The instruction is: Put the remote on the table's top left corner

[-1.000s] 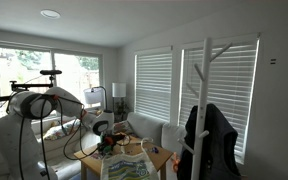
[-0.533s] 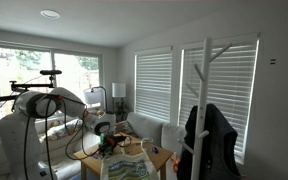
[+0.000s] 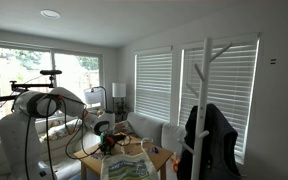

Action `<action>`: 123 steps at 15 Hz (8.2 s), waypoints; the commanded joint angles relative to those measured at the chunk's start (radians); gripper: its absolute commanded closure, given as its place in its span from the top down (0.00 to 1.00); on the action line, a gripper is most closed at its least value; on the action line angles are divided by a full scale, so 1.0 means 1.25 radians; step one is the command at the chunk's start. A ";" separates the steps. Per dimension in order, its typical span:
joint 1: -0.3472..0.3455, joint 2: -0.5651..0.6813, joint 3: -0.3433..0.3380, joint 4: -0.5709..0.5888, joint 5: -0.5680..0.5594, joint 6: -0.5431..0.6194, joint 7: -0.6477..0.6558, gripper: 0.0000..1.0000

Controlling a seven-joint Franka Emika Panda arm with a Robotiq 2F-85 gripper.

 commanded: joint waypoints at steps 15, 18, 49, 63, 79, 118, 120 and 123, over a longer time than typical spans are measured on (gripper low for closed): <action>-0.085 -0.457 -0.086 -0.160 -0.017 -0.188 0.065 0.17; -0.086 -0.430 -0.109 -0.141 -0.015 -0.184 0.061 0.42; -0.318 -0.146 -0.278 0.029 -0.092 0.113 0.419 0.17; -0.283 0.025 -0.189 0.267 -0.135 0.062 0.505 0.42; -0.336 0.416 -0.069 0.676 -0.143 -0.035 0.389 0.17; -0.350 0.553 -0.035 0.772 -0.183 -0.092 0.500 0.66; -0.347 0.514 -0.035 0.763 -0.179 -0.104 0.516 0.78; -0.364 0.433 -0.012 0.733 -0.140 -0.139 0.483 0.98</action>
